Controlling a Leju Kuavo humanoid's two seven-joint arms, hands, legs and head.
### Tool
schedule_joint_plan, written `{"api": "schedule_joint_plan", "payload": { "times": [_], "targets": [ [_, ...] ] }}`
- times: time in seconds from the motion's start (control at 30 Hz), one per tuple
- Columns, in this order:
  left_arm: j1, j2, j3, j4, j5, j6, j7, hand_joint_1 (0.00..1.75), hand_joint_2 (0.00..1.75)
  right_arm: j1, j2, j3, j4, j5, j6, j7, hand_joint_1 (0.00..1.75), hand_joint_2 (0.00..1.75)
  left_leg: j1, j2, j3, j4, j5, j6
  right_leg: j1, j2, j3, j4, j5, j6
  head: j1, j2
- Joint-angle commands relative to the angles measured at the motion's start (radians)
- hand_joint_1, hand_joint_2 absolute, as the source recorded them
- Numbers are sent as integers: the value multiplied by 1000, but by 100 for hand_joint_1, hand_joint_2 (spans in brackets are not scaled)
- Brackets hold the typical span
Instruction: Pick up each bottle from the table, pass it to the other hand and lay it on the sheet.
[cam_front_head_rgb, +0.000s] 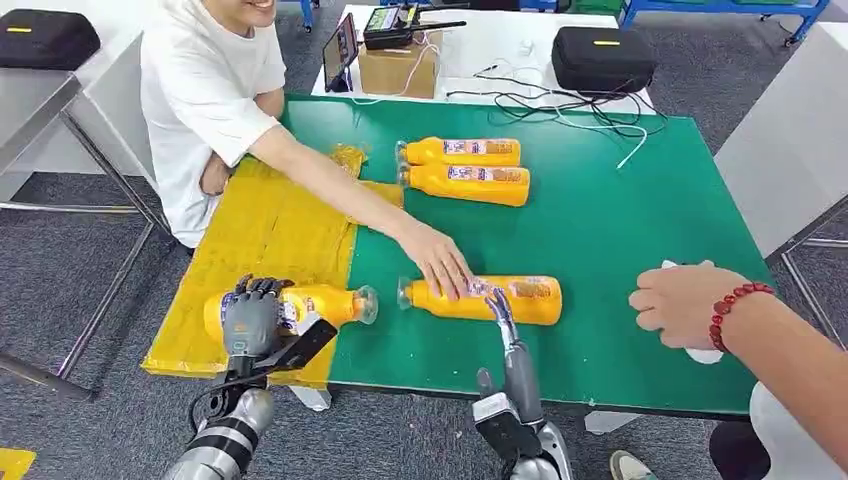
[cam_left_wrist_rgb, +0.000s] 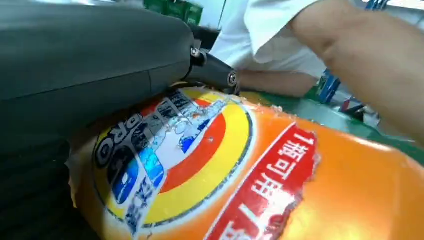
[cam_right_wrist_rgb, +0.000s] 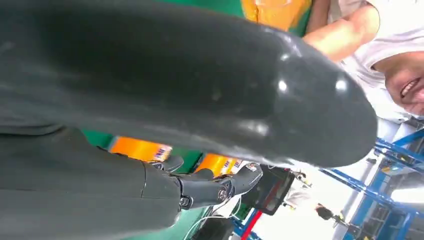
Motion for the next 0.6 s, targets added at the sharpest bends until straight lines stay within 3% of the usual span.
{"api": "schedule_joint_plan", "payload": {
  "times": [0.03, 0.07, 0.1, 0.13, 0.2, 0.23, 0.27, 0.3, 0.37, 0.4, 0.53, 0.57, 0.6],
  "targets": [
    [-51, 138, -168, 282, 105, -445, 251, 0, 175, 10, 15, -96, -36, -3, 47, 17, 0, 0, 2, 3, 6, -2, 0, -3, 2, 3, 5, -1, 1, -4, 0, 0],
    [-53, 141, -177, 288, 102, -458, 257, 0, 175, 6, 15, -92, -24, 0, 51, 18, 0, 0, 1, 3, 12, -3, -1, -7, 2, 6, 11, -1, 1, -7, 0, 0],
    [-55, 143, -180, 291, 102, -465, 261, 0, 175, 3, 15, -91, -18, 1, 52, 17, 0, 0, -1, -1, 30, -3, -8, -8, 0, 2, 29, 1, -6, -8, -1, 0],
    [-55, 143, -180, 291, 102, -465, 261, 0, 175, 3, 15, -91, -18, 1, 52, 17, 0, 0, 0, -2, 32, 0, -11, -8, 1, 1, 24, 3, -11, -7, -1, 0],
    [-61, 145, -190, 298, 103, -489, 261, 0, 175, -4, 16, -90, 0, 4, 51, 14, 0, 0, 1, 1, 22, 3, -15, -5, 2, 4, 12, 7, -16, -9, -1, 0],
    [-61, 145, -190, 298, 103, -489, 261, 0, 175, -4, 16, -90, 0, 4, 51, 14, 0, 0, 1, -5, 35, 5, -19, -5, 1, -1, 28, 9, -27, -7, 0, 0],
    [-61, 145, -190, 298, 103, -489, 261, 0, 175, -4, 16, -90, 0, 4, 51, 14, 0, 0, 1, -9, 40, 4, -21, -5, 1, -4, 33, 9, -29, -7, -1, 0],
    [-61, 145, -190, 298, 103, -489, 261, 0, 175, -4, 16, -90, 0, 4, 51, 14, 0, 0, 2, -7, 28, 7, -16, -7, 2, -3, 20, 12, -26, -8, 0, 0],
    [-61, 145, -190, 298, 103, -489, 261, 0, 175, -4, 16, -90, 0, 4, 51, 14, 0, 0, 0, -15, 35, -1, -10, -7, 1, -10, 29, 5, -26, -7, -1, 0],
    [-61, 145, -190, 298, 103, -489, 261, 0, 175, -4, 16, -90, 0, 4, 51, 14, 0, 0, 1, -12, 28, -1, -9, -6, 2, -8, 22, 5, -23, -8, -1, 0],
    [-48, 147, -203, 280, 126, -510, 243, 0, 175, 6, 12, -91, -18, 6, 50, 11, 0, 0, 0, -17, 36, -3, -9, -7, 0, -13, 31, 4, -24, -8, -1, 0],
    [-45, 148, -207, 275, 137, -515, 237, 0, 175, 7, 11, -92, -20, 6, 50, 11, 0, 0, 1, -13, 29, -3, -7, -8, 1, -10, 24, 4, -21, -9, 0, 0],
    [-42, 144, -205, 265, 168, -517, 212, 0, 175, 7, 10, -93, -21, 6, 50, 11, 0, 0, 0, -16, 35, -3, -10, -8, 1, -13, 31, 4, -24, -8, -1, 0]
  ]
}}
